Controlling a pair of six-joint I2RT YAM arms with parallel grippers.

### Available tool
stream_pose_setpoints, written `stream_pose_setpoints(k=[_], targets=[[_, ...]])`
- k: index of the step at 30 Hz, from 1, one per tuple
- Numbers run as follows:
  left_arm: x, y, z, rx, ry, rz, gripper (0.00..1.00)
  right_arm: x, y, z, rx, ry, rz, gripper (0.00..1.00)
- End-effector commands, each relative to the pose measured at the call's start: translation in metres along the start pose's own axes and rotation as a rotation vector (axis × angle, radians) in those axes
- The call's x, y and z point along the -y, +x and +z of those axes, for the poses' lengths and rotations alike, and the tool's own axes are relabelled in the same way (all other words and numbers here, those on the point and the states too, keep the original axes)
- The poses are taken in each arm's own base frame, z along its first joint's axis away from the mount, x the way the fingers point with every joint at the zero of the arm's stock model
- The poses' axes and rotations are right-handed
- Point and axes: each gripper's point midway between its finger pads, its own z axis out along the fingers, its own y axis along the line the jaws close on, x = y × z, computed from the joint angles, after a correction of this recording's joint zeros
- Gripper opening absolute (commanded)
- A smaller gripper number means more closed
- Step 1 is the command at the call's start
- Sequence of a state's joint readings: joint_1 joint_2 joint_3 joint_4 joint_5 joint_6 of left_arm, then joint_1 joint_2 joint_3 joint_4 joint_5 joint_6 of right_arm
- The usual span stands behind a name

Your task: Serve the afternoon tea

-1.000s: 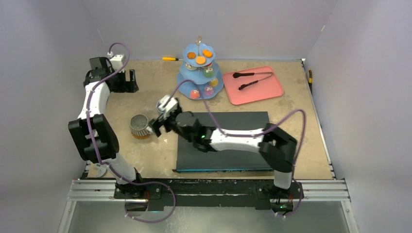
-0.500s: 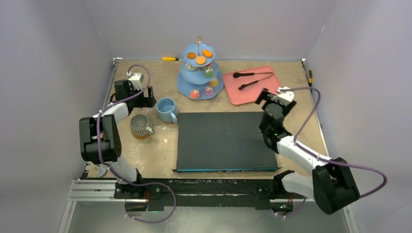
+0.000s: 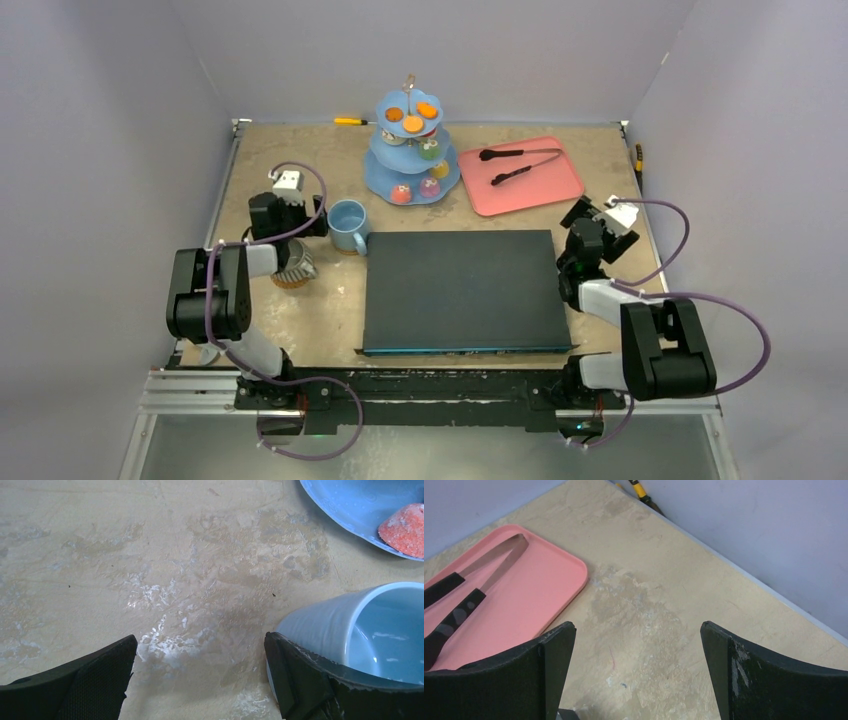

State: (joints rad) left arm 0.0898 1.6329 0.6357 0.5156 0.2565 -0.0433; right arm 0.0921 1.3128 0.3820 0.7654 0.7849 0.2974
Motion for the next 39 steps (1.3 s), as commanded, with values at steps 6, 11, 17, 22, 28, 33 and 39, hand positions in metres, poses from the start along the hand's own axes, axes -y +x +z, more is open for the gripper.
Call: stream_pose_setpoints(k=[6,11,17,22,28,33,39], targets=[[0.000,-0.011,-0.010,0.172,-0.031,0.041,0.99,-0.014,-0.024,0.003,0.106,-0.086,-0.012,0.98],[-0.003,-0.015,-0.014,0.208,-0.058,0.019,0.99,-0.018,-0.022,0.003,0.120,-0.116,-0.011,0.98],[-0.008,-0.017,-0.025,0.248,-0.104,0.008,0.99,-0.049,-0.030,0.001,0.176,-0.283,-0.032,0.98],[-0.006,-0.021,-0.038,0.303,-0.115,0.010,0.99,-0.067,-0.031,0.002,0.202,-0.368,-0.005,0.98],[-0.004,-0.022,-0.045,0.331,-0.114,0.011,0.99,-0.078,-0.022,-0.004,0.210,-0.452,-0.037,0.98],[-0.010,-0.023,-0.043,0.360,-0.140,0.023,0.99,-0.072,-0.023,-0.015,0.272,-0.480,-0.040,0.98],[0.001,-0.013,-0.036,0.351,-0.114,0.083,0.99,-0.076,-0.014,-0.010,0.232,-0.479,-0.053,0.98]])
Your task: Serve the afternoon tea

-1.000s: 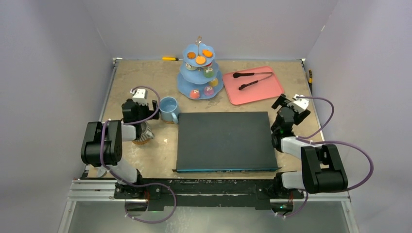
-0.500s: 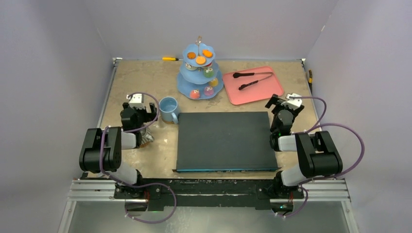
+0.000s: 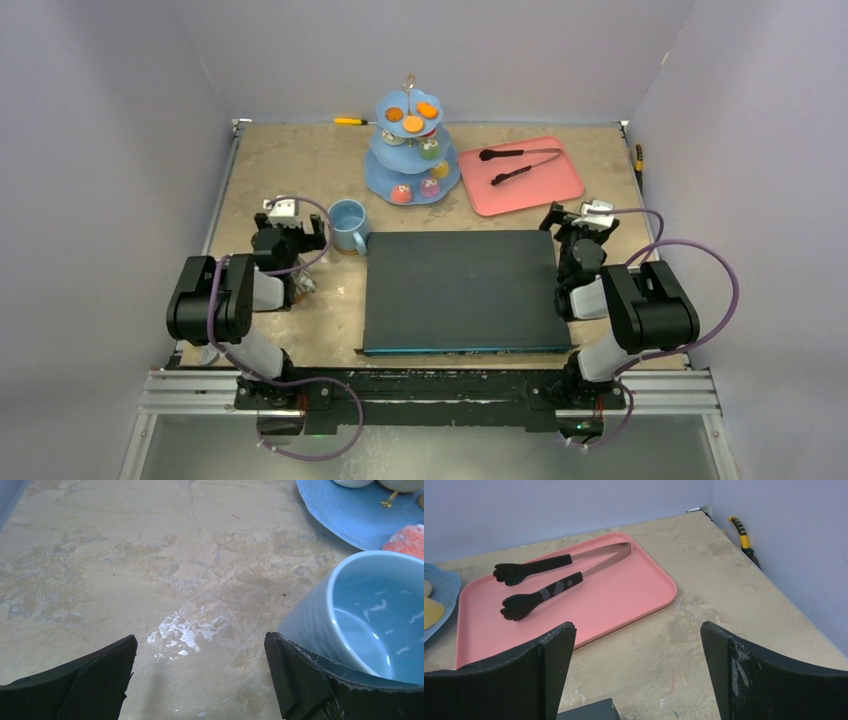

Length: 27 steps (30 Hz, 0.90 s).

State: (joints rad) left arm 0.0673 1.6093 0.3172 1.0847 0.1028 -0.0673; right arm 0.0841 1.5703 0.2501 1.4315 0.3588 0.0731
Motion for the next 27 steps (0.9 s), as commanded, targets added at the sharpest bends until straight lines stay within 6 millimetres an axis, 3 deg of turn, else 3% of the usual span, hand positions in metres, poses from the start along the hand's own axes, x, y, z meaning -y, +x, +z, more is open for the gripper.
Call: stream_pose_setpoints(k=[1,3,27], targets=[[0.0127,-0.0089,-0.0031,0.075,0.038,0.062,0.99,-0.0061,-0.0255,0.0065,0.096,-0.025,0.006,0.98],[0.0198,-0.0073,-0.0035,0.099,0.074,0.063,0.99,-0.0062,-0.0233,0.0069,0.081,-0.024,0.008,0.98],[0.0195,-0.0095,-0.0033,0.098,0.063,0.075,0.99,-0.0022,-0.0304,0.0049,0.116,-0.007,0.008,0.98]])
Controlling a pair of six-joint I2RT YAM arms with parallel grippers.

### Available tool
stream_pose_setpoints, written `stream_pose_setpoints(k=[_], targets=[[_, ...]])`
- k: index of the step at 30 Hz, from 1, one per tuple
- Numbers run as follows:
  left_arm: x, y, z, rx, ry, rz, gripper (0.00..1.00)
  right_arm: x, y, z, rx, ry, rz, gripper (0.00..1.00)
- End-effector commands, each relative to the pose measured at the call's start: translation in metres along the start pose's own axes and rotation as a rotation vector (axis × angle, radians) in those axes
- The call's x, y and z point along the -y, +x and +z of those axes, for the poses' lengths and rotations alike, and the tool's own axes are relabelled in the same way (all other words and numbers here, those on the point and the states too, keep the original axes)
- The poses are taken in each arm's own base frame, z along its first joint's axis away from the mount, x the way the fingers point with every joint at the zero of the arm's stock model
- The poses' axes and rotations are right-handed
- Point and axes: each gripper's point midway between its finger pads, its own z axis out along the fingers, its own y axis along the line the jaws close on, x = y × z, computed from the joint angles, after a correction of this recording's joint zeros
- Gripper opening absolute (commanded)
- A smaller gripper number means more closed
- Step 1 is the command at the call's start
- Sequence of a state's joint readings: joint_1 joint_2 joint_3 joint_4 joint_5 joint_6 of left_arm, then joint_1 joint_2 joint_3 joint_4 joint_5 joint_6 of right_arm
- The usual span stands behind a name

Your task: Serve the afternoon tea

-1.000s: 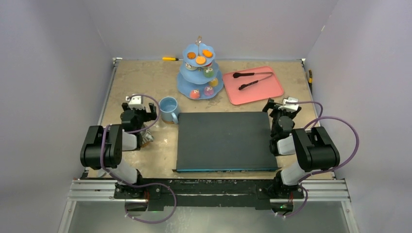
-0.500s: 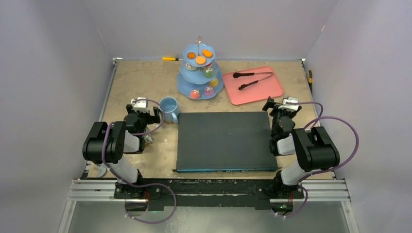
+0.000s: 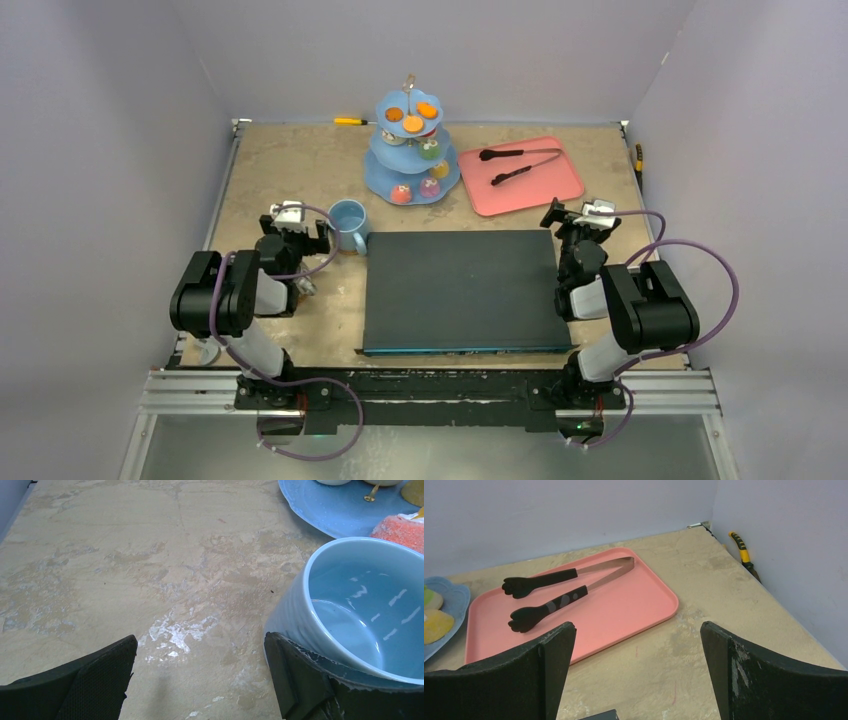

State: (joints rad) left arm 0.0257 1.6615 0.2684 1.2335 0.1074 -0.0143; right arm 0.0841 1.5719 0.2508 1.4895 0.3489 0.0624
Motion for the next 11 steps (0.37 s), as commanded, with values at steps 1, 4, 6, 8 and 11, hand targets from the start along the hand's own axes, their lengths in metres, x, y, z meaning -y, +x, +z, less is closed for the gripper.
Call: stream_pose_setpoints(k=[1,4,6,8,11], targets=[[0.0034,-0.0120,0.0017,0.050,0.016,0.010,1.00,0.0006,-0.0168,0.0037,0.063,0.007,0.000,0.98],[0.0033,-0.0116,0.0023,0.047,0.014,0.010,1.00,0.0006,-0.0166,0.0037,0.062,0.007,0.000,0.98],[0.0030,-0.0110,0.0029,0.043,0.012,0.012,1.00,0.0006,-0.0169,0.0037,0.063,0.007,0.000,0.98],[0.0030,-0.0112,0.0028,0.043,0.009,0.013,1.00,0.0009,-0.0167,0.0037,0.062,0.007,0.000,0.98],[0.0037,-0.0119,0.0019,0.047,0.009,0.013,1.00,0.0007,-0.0166,0.0037,0.062,0.007,0.000,0.98]])
